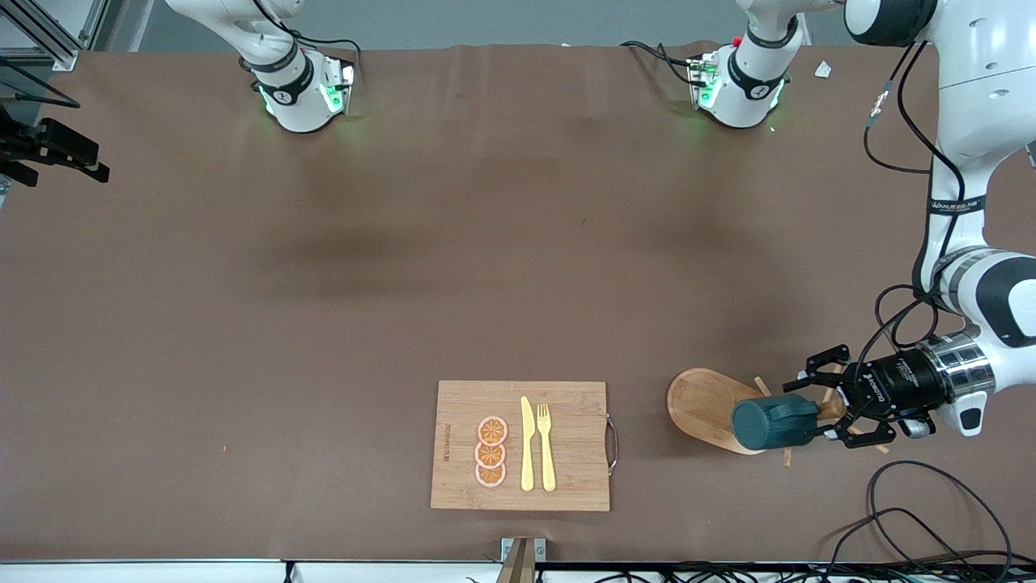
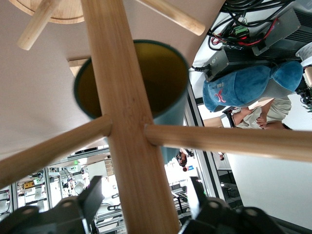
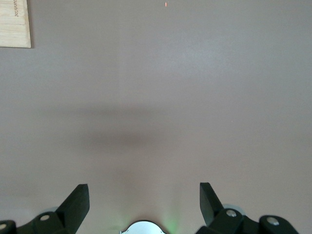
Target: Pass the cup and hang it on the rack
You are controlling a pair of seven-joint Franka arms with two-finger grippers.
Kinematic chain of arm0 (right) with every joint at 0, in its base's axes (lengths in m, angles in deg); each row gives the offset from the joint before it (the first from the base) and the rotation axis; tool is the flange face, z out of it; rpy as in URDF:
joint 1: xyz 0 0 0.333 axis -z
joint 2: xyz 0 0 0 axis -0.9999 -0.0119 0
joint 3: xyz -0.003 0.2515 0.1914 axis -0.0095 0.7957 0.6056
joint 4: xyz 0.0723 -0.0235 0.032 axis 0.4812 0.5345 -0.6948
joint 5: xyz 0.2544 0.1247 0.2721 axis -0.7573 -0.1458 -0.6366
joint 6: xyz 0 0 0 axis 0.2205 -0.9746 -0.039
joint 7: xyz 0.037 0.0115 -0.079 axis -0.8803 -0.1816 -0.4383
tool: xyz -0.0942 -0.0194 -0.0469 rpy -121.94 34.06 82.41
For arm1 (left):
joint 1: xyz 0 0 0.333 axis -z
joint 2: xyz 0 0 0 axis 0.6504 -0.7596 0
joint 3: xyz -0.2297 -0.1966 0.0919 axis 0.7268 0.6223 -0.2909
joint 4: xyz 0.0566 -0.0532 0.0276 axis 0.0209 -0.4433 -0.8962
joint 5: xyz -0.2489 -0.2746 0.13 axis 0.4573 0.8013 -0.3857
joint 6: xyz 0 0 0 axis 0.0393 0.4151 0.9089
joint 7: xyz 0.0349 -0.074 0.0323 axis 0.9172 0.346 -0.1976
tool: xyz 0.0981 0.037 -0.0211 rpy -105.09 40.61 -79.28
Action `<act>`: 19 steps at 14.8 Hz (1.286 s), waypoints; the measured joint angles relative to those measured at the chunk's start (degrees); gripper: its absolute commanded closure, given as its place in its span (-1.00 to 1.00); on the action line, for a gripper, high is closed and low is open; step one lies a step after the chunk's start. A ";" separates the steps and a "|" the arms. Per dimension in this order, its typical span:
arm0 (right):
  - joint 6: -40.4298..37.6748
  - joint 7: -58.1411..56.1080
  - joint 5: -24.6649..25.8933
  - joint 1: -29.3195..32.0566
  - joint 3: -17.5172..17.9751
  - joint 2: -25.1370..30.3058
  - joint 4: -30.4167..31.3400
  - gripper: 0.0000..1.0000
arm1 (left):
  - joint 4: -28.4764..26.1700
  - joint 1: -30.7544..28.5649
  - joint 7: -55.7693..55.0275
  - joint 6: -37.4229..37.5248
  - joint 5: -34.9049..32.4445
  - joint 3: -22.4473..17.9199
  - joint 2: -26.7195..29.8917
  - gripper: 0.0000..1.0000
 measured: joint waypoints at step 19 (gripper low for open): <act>-0.03 0.00 0.00 -0.03 0.09 0.00 0.10 -1.00 | 3.97 9.03 10.63 5.68 -64.16 6.88 24.46 -1.00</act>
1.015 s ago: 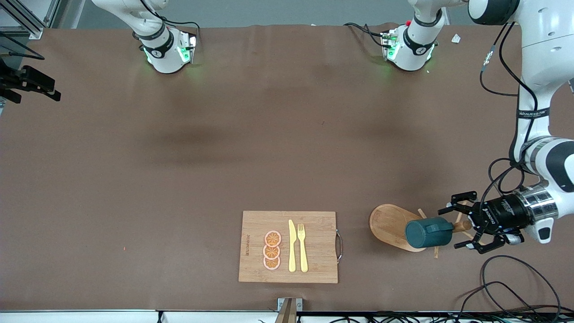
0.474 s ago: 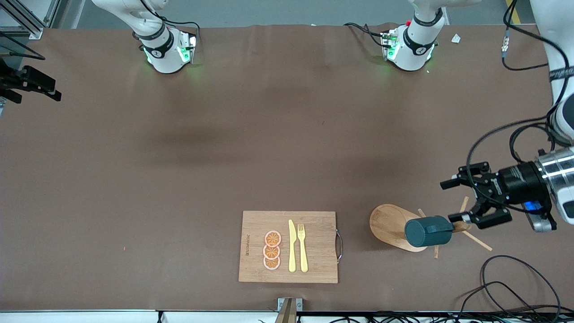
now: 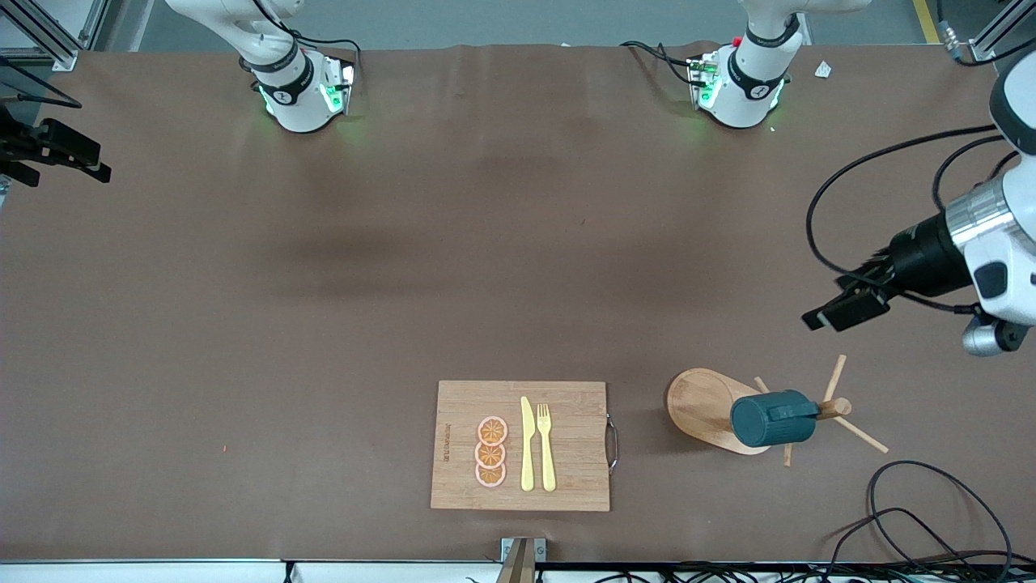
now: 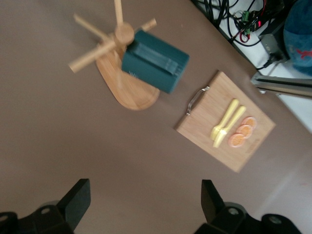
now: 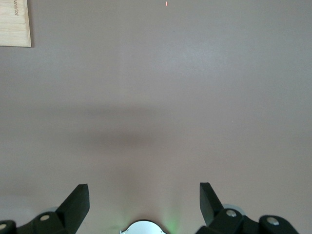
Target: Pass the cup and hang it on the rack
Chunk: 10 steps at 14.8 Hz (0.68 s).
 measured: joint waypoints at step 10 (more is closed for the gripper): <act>-0.01 0.00 0.00 0.00 -0.01 0.00 0.01 -1.00 | -10.13 -9.88 26.13 9.35 -12.33 5.14 13.26 -1.00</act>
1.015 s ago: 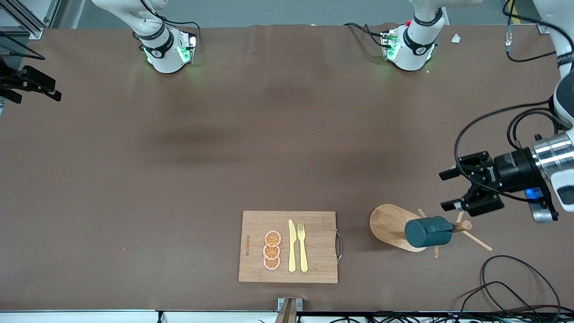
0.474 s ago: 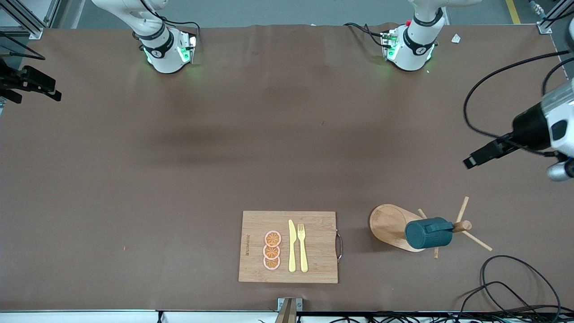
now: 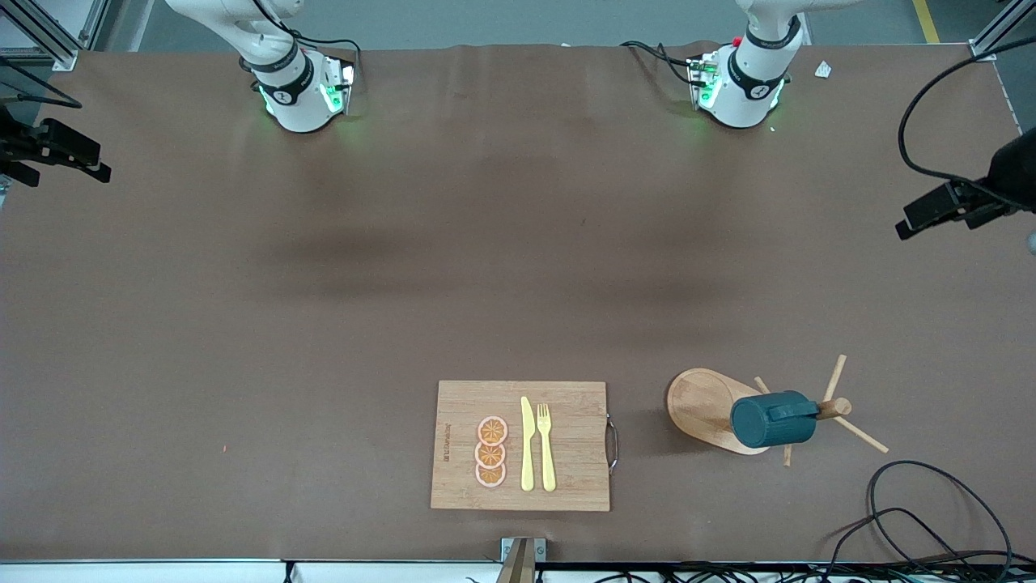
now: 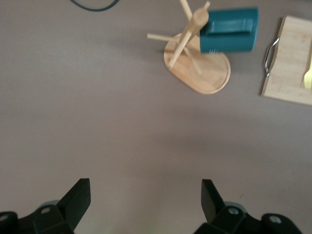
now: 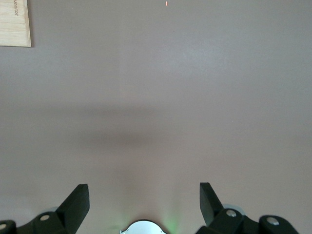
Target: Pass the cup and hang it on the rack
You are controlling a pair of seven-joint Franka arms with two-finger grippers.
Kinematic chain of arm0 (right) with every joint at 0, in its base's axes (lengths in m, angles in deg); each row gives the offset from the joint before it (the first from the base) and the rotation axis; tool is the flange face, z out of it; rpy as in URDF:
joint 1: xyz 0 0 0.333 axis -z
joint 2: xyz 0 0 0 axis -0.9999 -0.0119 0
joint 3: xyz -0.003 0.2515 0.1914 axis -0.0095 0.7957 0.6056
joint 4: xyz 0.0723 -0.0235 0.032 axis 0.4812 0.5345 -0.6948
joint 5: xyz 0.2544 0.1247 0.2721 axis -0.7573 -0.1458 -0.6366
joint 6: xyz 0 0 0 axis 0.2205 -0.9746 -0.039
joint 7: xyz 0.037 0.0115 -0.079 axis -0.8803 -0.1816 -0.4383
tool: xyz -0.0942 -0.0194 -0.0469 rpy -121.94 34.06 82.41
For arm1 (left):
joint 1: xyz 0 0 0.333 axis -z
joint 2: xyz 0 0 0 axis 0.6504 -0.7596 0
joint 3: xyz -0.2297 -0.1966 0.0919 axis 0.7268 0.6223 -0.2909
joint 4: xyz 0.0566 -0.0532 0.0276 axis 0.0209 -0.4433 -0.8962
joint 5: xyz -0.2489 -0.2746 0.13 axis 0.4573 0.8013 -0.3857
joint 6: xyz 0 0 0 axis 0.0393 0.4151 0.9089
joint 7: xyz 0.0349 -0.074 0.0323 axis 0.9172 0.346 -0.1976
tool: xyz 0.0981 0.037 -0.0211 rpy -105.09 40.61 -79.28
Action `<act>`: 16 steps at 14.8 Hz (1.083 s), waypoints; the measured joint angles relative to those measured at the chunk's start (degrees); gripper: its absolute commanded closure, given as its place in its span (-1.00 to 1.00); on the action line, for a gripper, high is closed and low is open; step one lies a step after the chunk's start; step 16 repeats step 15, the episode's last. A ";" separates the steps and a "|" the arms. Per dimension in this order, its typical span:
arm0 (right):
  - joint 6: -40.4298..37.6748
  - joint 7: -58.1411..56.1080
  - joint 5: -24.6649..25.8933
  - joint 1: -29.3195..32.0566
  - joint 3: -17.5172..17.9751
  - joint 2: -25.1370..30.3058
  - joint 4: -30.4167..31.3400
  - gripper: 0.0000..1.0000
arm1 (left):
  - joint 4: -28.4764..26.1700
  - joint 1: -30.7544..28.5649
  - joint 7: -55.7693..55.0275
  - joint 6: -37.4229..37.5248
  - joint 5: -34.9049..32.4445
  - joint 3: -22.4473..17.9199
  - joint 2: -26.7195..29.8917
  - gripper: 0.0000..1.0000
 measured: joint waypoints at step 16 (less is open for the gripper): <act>0.00 0.00 0.00 0.00 -0.02 0.00 0.00 -1.00 | -7.45 -0.60 0.14 -1.46 -1.54 6.15 7.33 -1.00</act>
